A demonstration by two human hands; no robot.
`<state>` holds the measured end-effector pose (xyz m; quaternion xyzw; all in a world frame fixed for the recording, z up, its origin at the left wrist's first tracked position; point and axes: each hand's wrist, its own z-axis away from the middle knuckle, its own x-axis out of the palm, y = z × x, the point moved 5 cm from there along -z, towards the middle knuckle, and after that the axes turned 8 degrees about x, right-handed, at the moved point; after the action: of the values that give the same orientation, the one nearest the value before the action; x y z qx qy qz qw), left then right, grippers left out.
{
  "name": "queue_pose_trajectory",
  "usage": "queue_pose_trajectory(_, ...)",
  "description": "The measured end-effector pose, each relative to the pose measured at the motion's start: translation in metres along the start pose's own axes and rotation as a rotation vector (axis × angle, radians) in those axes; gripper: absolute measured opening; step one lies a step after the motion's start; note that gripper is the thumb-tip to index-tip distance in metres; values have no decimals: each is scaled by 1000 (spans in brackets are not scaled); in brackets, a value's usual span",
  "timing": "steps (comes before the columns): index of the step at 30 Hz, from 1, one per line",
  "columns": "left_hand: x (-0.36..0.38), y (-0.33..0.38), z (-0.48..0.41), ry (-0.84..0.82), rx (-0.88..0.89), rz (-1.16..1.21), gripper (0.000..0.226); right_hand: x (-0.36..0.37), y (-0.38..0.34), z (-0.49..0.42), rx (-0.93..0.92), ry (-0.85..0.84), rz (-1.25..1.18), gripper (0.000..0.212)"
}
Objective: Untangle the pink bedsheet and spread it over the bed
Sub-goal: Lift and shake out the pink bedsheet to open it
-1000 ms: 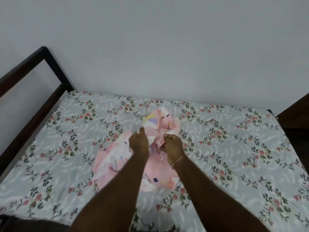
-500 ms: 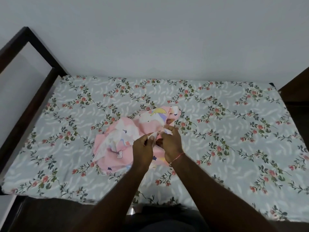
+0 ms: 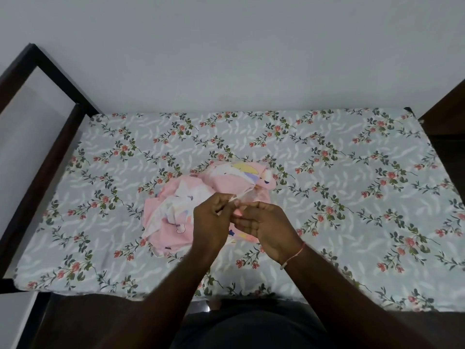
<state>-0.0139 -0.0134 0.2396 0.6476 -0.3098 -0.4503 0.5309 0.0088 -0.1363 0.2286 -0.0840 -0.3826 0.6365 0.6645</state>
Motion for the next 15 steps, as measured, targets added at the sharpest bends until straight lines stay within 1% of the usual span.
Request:
queue_pose_trajectory(2,2,1,2,-65,69,-64,12,-3,2,3,-6,1,7,12)
queue_pose_trajectory(4,3,2,5,-145,154,-154,11,-6,2,4,-14,-9,35,15)
queue_pose_trajectory(6,0,2,7,-194,221,-227,11,-7,2,3,-9,-48,63,16)
queue_pose_trajectory(7,-2,3,7,-214,256,-257,11,-6,2,3,-2,-70,78,19)
queue_pose_trajectory(9,-4,3,9,-262,319,-311,15,-4,3,4,24,-84,99,32)
queue_pose_trajectory(10,-4,4,10,-287,336,-328,18,-3,3,5,33,-83,111,33)
queue_pose_trajectory(13,-4,2,13,-350,326,-359,28,0,1,8,36,-67,95,11)
queue_pose_trajectory(15,-5,-2,13,-347,295,-343,29,-2,3,7,33,-72,98,22)
